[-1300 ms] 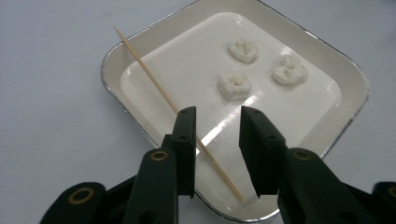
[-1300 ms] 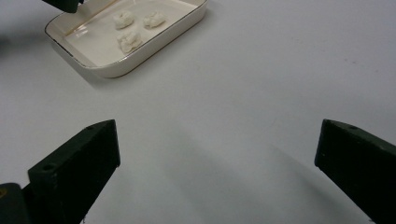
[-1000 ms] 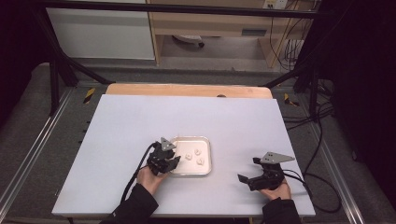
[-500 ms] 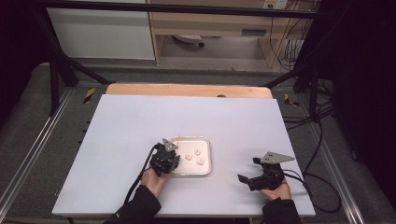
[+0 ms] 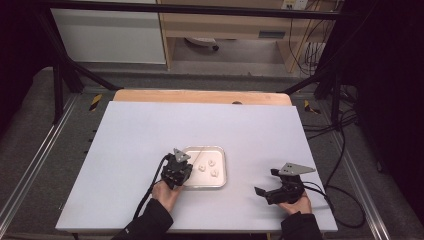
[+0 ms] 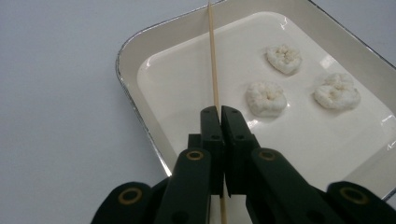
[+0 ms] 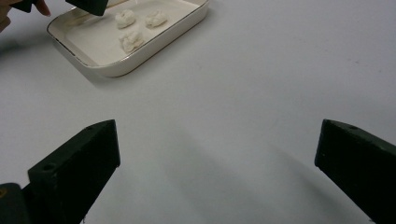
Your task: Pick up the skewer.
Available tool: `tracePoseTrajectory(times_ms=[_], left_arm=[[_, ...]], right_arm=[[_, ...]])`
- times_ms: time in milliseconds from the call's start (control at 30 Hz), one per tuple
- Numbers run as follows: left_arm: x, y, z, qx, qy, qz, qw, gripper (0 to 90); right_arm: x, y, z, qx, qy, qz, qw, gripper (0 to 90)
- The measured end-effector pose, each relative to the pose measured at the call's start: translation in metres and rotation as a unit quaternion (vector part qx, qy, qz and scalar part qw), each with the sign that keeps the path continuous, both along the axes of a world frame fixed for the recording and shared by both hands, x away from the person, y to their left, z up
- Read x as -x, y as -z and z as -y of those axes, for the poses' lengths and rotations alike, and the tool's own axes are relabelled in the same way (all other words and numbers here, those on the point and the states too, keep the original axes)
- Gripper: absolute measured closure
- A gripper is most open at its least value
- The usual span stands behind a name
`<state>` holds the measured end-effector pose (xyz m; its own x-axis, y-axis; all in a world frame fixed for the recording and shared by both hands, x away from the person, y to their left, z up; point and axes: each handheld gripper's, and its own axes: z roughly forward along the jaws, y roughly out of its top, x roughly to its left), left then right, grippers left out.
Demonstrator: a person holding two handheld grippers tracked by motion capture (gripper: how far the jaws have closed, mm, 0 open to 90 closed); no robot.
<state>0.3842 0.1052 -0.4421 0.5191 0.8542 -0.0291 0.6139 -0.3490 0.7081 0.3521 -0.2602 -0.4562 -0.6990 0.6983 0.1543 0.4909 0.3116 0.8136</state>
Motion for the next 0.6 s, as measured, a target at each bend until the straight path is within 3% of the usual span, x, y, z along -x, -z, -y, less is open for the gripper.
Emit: tracePoseTrajectory(times_ms=[367,600], left_arm=[[0.008,-0.012,-0.009,0.025,0.035,0.025,0.9988,88.5],[0.013,-0.016,-0.014,0.027,0.057,0.028,0.9976,88.5]], right_arm=[[0.000,-0.001,0.000,0.000,0.000,0.001,1.0000,0.7],[0.000,-0.001,0.000,0.000,-0.002,0.005,1.0000,0.8]])
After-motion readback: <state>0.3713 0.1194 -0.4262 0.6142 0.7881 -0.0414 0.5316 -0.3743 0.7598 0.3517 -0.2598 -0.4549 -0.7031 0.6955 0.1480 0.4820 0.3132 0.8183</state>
